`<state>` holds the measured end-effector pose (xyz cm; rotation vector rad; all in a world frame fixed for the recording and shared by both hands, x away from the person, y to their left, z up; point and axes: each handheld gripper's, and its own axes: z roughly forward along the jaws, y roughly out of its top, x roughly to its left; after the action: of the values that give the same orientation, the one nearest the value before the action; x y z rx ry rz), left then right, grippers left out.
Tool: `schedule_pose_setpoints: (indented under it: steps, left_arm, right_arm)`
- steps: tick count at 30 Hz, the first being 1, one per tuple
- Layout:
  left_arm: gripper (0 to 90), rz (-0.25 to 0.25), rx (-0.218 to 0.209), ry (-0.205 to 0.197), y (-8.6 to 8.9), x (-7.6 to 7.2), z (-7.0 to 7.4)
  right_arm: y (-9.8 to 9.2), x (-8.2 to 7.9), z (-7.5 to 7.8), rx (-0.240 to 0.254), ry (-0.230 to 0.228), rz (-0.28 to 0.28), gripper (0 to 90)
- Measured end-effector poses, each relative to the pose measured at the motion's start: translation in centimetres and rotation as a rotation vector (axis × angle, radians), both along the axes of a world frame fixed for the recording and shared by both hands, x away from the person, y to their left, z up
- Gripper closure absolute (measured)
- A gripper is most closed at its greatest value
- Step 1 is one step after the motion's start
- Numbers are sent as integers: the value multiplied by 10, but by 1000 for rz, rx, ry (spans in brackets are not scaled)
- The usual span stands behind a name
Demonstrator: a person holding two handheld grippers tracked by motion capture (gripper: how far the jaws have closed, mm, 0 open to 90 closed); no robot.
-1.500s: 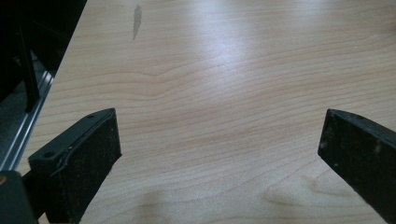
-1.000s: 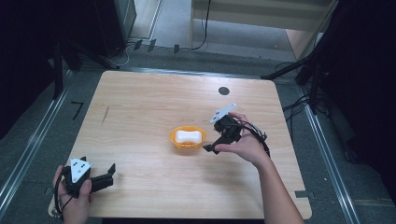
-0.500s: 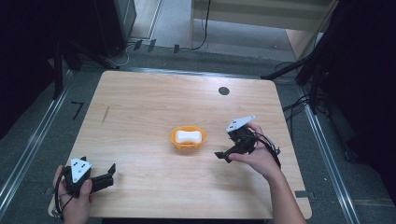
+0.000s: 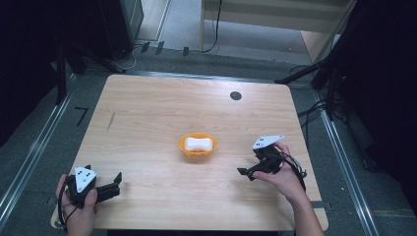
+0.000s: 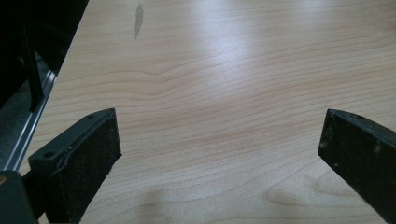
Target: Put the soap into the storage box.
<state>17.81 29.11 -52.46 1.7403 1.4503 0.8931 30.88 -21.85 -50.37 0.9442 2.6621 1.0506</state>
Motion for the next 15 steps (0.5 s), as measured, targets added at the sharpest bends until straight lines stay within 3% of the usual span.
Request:
schedule_pose_setpoints:
  steps: [3,8,15]
  left_arm:
    - [0,0,0,1,0,0,0]
    - [0,2,2,2,0,0,0]
    - [0,2,0,1,0,0,0]
  right_arm:
    - [-4,-4,-3,9,2,-14,0]
    - [-19,-13,-10,5,-35,-54,0]
    - [-39,-23,-17,54,-36,-103,0]
